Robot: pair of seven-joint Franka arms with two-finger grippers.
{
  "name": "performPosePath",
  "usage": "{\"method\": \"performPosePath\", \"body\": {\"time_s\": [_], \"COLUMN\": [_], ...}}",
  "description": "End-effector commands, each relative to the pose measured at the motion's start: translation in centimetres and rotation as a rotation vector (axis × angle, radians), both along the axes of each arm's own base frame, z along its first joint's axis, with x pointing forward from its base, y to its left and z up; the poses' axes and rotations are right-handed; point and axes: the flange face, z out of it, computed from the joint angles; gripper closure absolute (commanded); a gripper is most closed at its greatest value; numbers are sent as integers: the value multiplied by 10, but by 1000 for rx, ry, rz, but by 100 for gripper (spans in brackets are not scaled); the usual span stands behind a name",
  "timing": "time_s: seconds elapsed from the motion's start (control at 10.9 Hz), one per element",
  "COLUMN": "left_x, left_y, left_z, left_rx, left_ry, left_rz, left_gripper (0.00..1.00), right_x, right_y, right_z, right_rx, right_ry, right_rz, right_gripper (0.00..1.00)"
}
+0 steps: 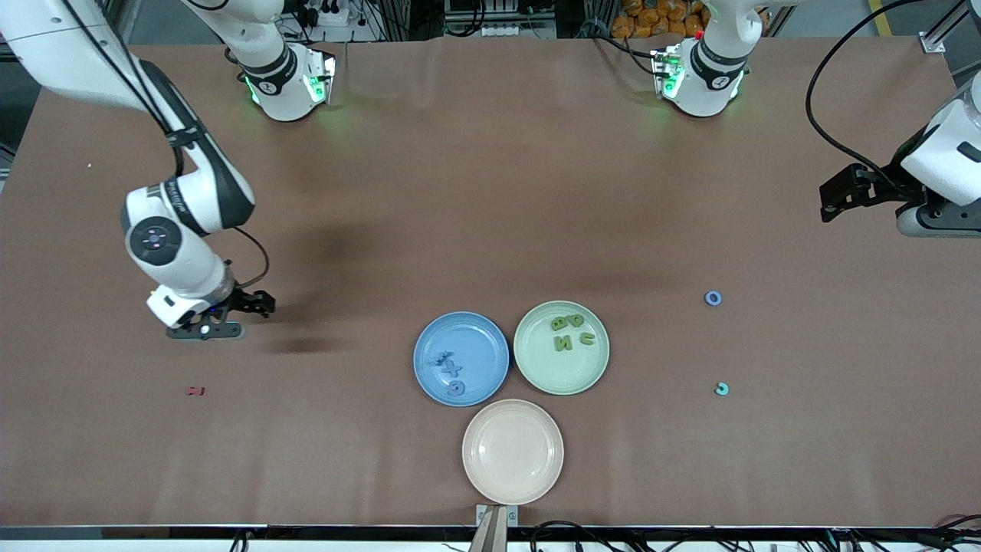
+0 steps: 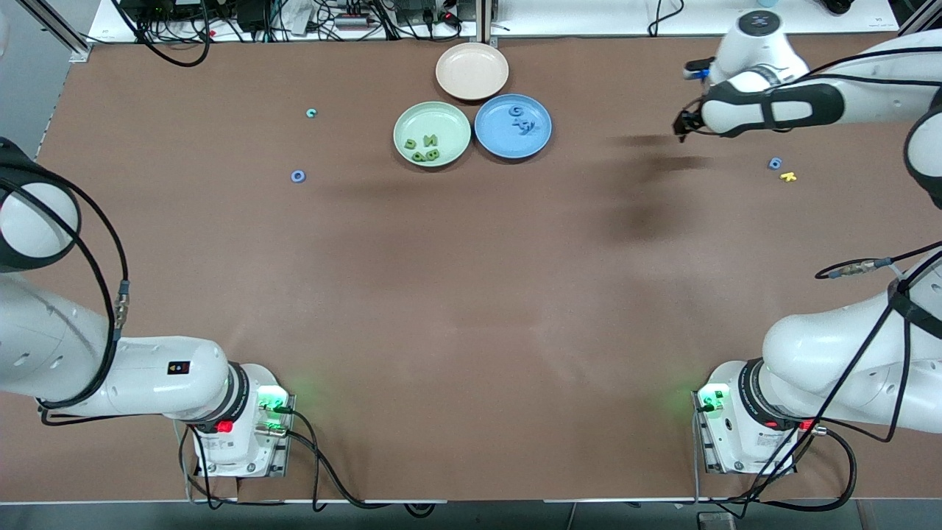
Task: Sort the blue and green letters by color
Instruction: 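Move the right gripper back toward the blue 6 beside the plates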
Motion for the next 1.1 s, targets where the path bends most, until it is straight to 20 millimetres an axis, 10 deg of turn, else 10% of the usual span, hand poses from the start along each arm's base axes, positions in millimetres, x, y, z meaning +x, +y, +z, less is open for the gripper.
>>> {"method": "performPosePath", "body": {"time_s": [0.0,0.37,1.01], "left_x": [-1,4,13], "left_y": [0,17,13], "left_z": [9,2,-10], "left_rx": [-23,-26,-30], "left_ry": [-35,-26,-23], "left_rz": [-8,21,19], "left_gripper": [0,0,0], "right_x": [-6,-15,-18], "right_y": [-63,-150,-176], "right_z": [-4,-32,-54], "right_rx": [3,64,131], "right_ry": [22,-5,-87], "right_rz": [51,-78,-386], "right_gripper": [0,0,0]}}
